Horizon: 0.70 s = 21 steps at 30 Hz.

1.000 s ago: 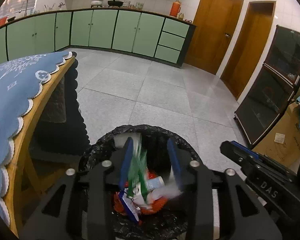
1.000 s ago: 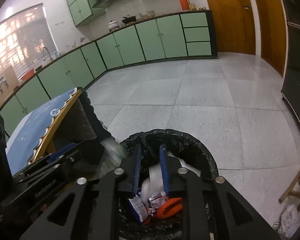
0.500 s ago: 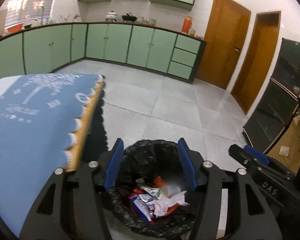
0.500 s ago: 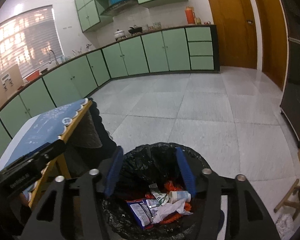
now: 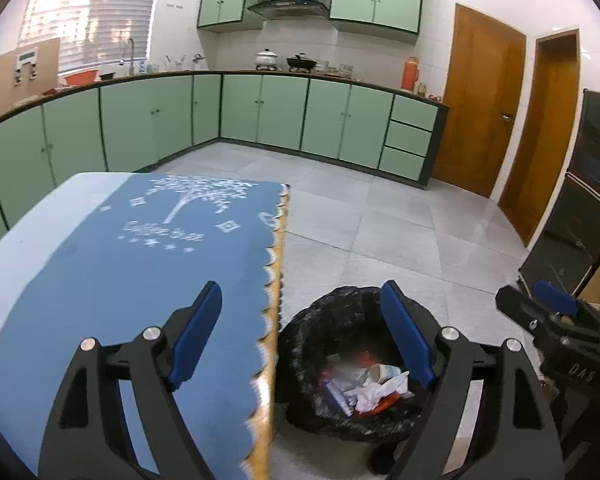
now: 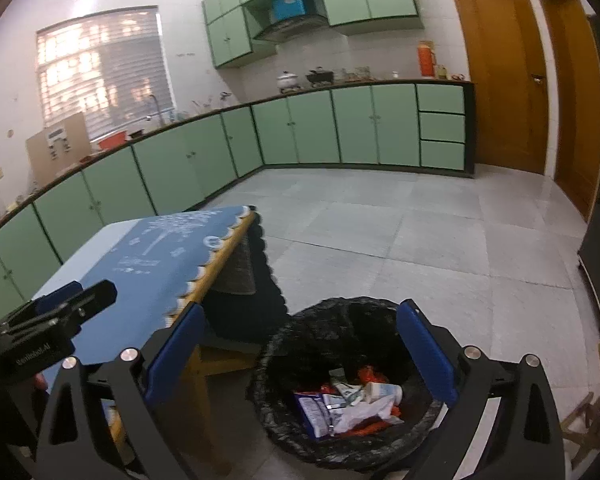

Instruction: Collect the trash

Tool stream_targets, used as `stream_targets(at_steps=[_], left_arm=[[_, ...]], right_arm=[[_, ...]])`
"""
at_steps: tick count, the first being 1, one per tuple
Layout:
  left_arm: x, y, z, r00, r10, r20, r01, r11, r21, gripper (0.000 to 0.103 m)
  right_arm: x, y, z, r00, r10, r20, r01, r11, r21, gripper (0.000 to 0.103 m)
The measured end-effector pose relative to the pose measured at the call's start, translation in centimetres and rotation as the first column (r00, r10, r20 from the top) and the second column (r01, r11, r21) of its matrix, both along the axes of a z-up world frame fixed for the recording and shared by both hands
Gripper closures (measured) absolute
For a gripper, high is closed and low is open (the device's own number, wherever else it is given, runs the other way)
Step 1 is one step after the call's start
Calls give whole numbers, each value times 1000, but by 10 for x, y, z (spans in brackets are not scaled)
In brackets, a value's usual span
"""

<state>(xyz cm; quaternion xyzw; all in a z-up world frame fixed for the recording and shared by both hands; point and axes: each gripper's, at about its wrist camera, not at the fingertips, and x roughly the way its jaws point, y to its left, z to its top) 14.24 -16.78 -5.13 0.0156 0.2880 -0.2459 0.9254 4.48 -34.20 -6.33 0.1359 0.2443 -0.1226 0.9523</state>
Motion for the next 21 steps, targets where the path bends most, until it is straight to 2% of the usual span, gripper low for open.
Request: stream_targets(at_steps=[11, 21], left_arm=[[-33, 55, 16, 997, 73, 2, -73, 997, 2, 13], [-58, 89, 23, 993, 119, 20, -119, 993, 6, 13]], right_arm=[[-15, 44, 20, 995, 95, 3, -95, 995, 23, 6], [-25, 77, 28, 986, 165, 4, -165, 986, 3, 6]])
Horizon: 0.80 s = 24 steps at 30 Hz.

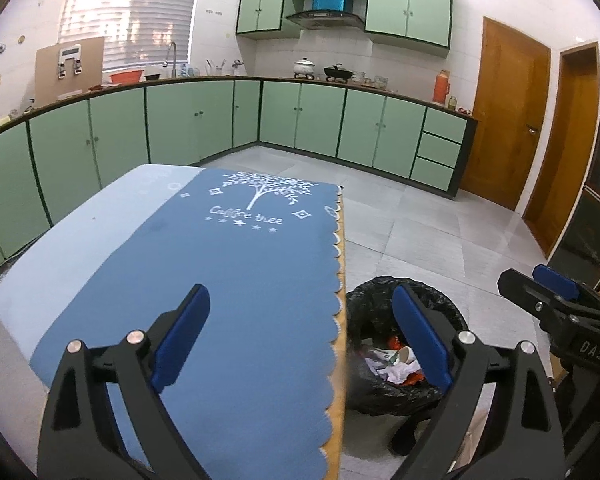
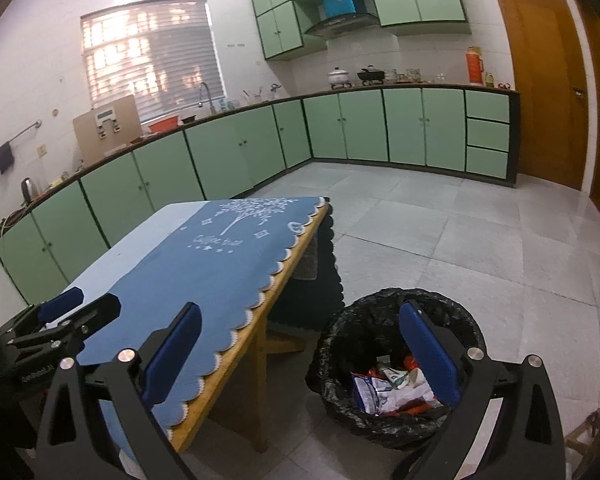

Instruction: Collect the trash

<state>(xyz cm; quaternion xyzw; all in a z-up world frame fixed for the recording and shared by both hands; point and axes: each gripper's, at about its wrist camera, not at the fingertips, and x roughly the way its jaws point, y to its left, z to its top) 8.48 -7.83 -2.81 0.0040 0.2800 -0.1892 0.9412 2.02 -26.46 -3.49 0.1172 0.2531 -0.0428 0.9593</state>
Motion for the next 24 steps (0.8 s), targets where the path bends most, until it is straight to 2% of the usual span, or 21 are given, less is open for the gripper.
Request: stream_targets(at_steps=[9, 24], left_arm=[[-15, 20, 8, 999, 30, 40, -30, 1000, 0, 13], [-26, 35, 9, 997, 50, 57, -50, 999, -9, 13]], right_arm=[[-7, 22, 5, 999, 28, 21, -28, 999, -24, 6], [-10, 37, 7, 998, 55, 32, -54, 997, -55, 6]])
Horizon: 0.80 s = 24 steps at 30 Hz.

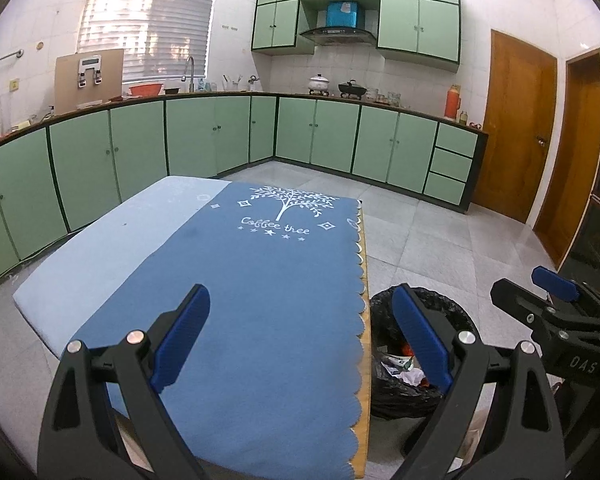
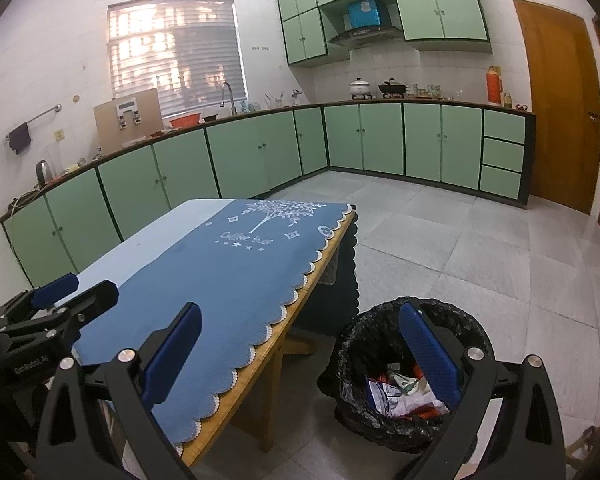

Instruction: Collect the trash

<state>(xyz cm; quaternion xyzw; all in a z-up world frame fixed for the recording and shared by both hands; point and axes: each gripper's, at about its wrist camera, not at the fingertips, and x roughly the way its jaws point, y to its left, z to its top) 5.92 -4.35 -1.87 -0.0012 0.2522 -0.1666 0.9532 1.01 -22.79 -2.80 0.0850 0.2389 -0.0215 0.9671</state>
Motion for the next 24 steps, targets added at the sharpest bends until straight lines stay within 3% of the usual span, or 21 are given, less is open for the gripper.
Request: stream_targets(at_steps=[24], left_arm=[[-2, 9, 2, 1000, 17, 4, -17, 1000, 11, 13]], right_arm=[[4, 8, 2, 1000, 20, 12, -20, 1000, -7, 6]])
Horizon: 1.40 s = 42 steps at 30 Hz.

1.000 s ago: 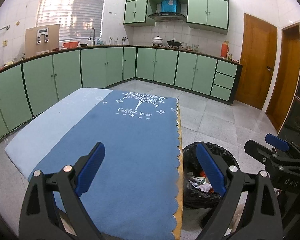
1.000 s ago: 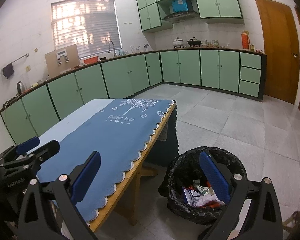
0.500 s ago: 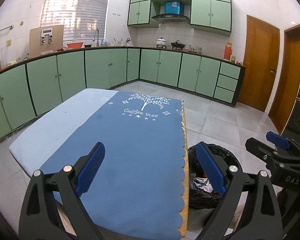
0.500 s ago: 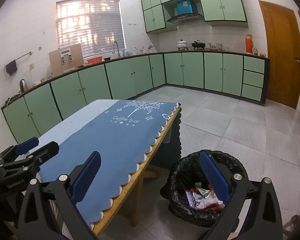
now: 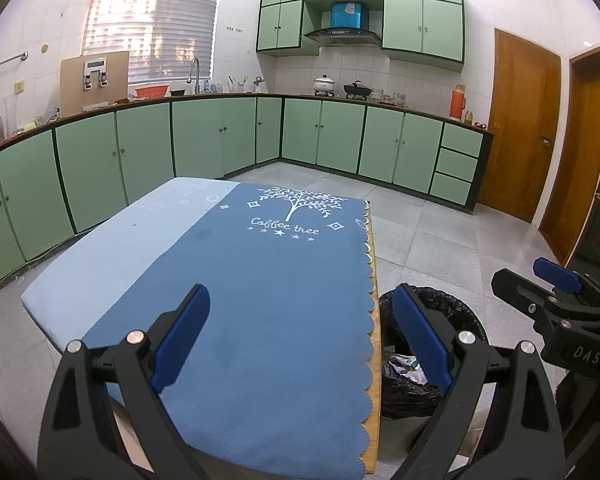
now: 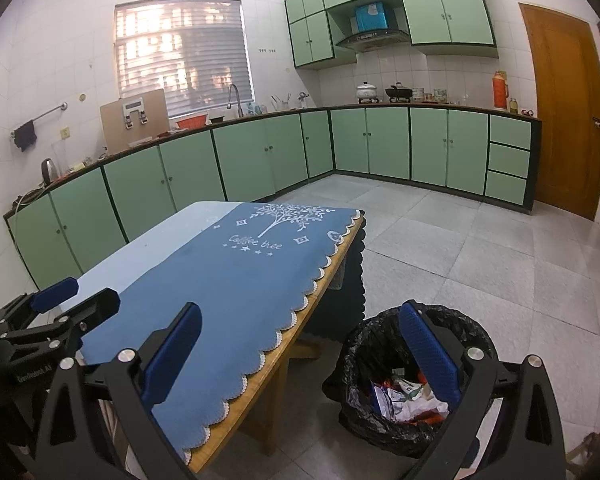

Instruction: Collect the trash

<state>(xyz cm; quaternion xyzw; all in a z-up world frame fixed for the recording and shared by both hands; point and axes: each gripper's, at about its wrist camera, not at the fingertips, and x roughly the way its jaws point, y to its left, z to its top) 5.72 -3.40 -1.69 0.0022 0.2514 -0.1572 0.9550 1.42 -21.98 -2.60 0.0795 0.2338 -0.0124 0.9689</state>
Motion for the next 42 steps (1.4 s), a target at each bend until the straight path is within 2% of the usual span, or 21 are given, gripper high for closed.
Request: stream_targets(at_steps=[42], left_arm=[[0, 1, 0, 1000, 7, 3, -7, 1000, 9, 13]], right_arm=[[1, 0, 2, 1000, 2, 7, -2, 1000, 9, 6]])
